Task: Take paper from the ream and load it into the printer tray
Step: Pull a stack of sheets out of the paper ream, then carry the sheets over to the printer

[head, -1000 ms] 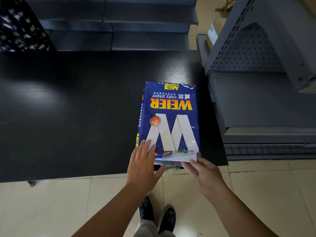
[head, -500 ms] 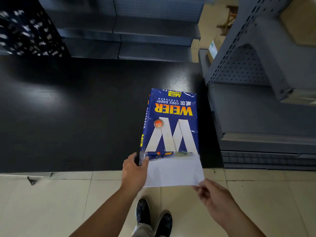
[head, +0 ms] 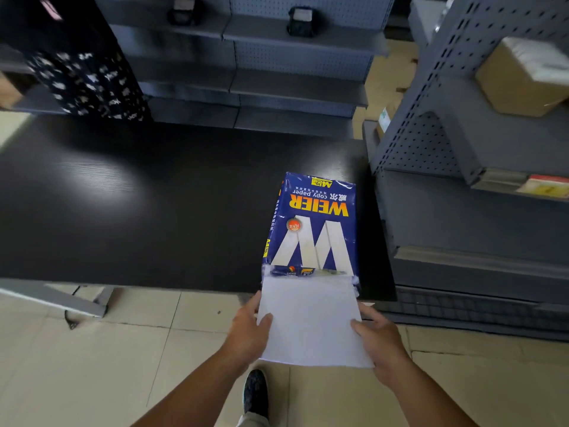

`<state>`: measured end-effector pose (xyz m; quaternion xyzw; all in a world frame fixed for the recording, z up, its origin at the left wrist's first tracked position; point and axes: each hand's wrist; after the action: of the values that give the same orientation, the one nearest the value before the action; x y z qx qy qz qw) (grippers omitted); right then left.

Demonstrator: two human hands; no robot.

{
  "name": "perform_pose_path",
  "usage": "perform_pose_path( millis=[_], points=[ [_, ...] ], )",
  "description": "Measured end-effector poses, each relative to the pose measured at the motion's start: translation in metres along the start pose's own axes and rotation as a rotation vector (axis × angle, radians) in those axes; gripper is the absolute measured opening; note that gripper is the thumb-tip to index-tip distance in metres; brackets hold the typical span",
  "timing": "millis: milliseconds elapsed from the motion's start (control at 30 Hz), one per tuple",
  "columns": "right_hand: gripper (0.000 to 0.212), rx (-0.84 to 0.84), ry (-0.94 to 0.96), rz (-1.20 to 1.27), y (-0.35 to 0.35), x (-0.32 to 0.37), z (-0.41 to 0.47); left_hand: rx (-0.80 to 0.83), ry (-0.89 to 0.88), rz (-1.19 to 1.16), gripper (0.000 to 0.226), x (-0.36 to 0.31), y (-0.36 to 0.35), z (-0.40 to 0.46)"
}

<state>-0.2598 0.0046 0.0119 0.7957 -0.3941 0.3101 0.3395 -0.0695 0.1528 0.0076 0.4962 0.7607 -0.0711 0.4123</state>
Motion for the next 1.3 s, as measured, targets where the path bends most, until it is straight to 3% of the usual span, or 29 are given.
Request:
perform_pose_path(
  millis=[167,433,600,933,1167,1300],
  points=[
    [0.046,0.029,0.139,0.041,0.017,-0.022,-0.041,-0.096,-0.125,0.081,0.045,0.024,-0.020,-0.048],
    [0.046,0.064,0.294,0.035,0.068,-0.057,-0.141,-0.184,-0.147,0.061,0.049,0.069,-0.052,-0.166],
    [0.051,0.159,0.405,-0.069,0.047,-0.054,-0.161,-0.342,-0.141,-0.017,0.055,0.090,-0.028,-0.213],
    [0.047,0.643,0.637,-0.200,-0.131,-0.001,-0.264,-0.812,0.050,-0.375,0.053,0.179,0.111,-0.312],
    [0.049,0.874,0.726,-0.306,-0.284,0.013,-0.345,-1.023,0.092,-0.565,0.047,0.240,0.217,-0.362],
    [0.048,0.961,0.755,-0.330,-0.368,0.018,-0.385,-1.091,0.082,-0.600,0.056,0.267,0.284,-0.377]
  ],
)
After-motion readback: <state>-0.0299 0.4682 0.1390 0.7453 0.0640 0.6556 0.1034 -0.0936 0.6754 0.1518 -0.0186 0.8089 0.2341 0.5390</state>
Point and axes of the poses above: each hand's wrist, its own z-axis towards the middle knuckle, its own y-axis out of the back of the hand, x = y × z, and after that the axes turned 8 degrees about y, right-handed
